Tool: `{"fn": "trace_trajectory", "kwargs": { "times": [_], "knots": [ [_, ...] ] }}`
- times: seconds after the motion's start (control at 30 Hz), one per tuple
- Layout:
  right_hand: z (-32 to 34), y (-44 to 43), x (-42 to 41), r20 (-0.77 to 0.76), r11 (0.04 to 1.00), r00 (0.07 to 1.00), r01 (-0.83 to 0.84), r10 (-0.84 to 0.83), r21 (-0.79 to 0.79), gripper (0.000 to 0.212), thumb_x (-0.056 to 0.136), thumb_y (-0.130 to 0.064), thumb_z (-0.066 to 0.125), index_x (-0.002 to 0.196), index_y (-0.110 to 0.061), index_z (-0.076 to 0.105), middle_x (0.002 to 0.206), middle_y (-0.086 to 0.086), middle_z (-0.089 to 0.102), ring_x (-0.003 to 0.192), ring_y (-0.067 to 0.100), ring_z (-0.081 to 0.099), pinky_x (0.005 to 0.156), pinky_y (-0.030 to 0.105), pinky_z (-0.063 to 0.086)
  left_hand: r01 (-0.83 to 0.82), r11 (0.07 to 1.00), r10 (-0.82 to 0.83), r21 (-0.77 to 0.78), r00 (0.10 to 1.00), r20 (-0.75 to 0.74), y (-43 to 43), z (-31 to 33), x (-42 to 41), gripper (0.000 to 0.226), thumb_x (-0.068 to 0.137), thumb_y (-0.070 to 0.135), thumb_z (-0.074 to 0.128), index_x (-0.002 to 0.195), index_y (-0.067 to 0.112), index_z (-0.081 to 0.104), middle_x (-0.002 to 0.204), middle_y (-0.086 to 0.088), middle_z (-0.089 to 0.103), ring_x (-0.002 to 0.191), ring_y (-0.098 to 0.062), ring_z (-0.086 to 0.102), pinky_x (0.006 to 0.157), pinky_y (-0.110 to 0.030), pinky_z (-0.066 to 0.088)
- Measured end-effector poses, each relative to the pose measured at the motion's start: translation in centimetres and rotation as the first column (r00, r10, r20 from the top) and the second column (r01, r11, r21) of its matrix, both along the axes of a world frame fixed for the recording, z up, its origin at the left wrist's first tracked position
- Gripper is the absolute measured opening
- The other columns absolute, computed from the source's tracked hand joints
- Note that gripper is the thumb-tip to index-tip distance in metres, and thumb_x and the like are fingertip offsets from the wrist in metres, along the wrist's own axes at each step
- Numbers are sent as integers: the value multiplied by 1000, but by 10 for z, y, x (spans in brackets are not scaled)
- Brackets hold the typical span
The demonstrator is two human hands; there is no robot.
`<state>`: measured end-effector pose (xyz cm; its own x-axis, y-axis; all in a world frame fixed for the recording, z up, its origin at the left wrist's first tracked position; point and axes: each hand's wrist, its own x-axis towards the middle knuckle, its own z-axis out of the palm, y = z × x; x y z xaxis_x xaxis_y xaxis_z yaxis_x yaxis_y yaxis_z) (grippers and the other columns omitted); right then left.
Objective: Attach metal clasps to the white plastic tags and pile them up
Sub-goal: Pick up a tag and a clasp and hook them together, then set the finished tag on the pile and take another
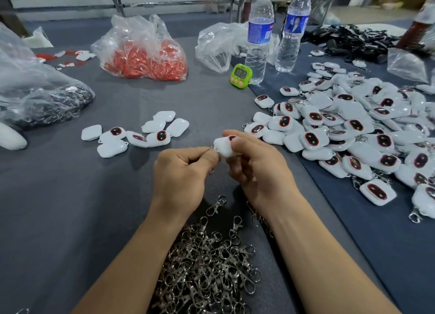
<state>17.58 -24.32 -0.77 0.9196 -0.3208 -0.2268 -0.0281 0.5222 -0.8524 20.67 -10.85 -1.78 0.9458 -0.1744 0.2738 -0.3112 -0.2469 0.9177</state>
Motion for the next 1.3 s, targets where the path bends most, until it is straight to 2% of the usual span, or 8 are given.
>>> {"fn": "trace_trajectory", "kwargs": {
  "times": [0.2, 0.47, 0.53, 0.6, 0.73, 0.97, 1.17, 1.3],
  "knots": [
    [-3, 8, -5, 81, 928, 997, 35, -5, -370, 22, 84, 1, 71, 91, -18, 79, 64, 3, 57, 47, 8, 39, 43, 18, 33, -189, 800, -19, 570, 940, 340, 2, -1, -9, 22, 91, 26, 68, 72, 17, 76, 63, -2, 65, 60, -26, 56, 58, -32, 39],
    [-1, -6, -2, -85, 949, 996, -59, 34, -309, 20, 92, 1, 61, 103, -10, 74, 71, 11, 67, 43, 12, 48, 39, 19, 33, -217, 907, 137, 361, 962, 236, 2, -3, -1, 7, 82, 26, 79, 76, 23, 76, 64, 7, 65, 65, -14, 57, 60, -29, 42],
    [3, -13, -2, -61, 988, 996, -67, 59, -139, 20, 94, 3, 57, 103, -7, 72, 76, 11, 72, 46, 11, 55, 41, 18, 39, -253, 924, 201, 286, 959, 199, 4, -2, 0, 12, 80, 25, 83, 91, 29, 81, 72, 14, 70, 72, 0, 58, 68, -11, 43],
    [6, -25, -5, 108, 954, 994, -43, 11, 298, 18, 94, -1, 59, 108, -6, 68, 85, 10, 76, 61, 12, 69, 51, 18, 52, -298, 916, 239, 268, 943, 232, 6, -3, 1, 25, 80, 23, 82, 104, 29, 80, 83, 15, 72, 78, 6, 58, 75, 1, 37],
    [7, -40, -17, 376, 794, 925, -191, -51, 577, 58, 80, -16, 78, 135, -7, 62, 121, 9, 73, 105, 17, 73, 80, 26, 59, -353, 849, 263, 393, 928, 265, 6, -3, 3, 43, 84, 17, 74, 127, 23, 70, 124, 6, 69, 120, -16, 53, 102, -19, 31],
    [3, -21, -8, 266, 915, 959, -190, 96, 355, 28, 78, -6, 64, 98, -13, 83, 105, 9, 78, 88, 15, 76, 75, 24, 58, -227, 751, 115, 619, 969, 217, 10, -8, 10, 33, 94, 44, 63, 125, 36, 69, 125, 13, 65, 116, -18, 55, 96, -36, 35],
    [-6, -9, -1, 99, 979, 993, -48, 69, -196, 38, 85, 15, 60, 102, -14, 76, 99, 5, 78, 89, 9, 72, 73, 17, 54, -139, 929, 131, 343, 990, 45, 11, -9, 14, 35, 97, 54, 57, 82, 30, 77, 64, 7, 66, 68, -9, 60, 56, -23, 41],
    [-10, 0, -1, 82, 888, 981, -122, 176, -443, 29, 85, 12, 68, 105, -8, 74, 92, 5, 76, 82, 12, 67, 74, 23, 53, 0, 994, 15, 106, 991, -135, 6, -4, 12, 24, 91, 52, 67, 71, 44, 78, 58, 0, 69, 49, -6, 57, 52, -21, 45]
  ]
}}
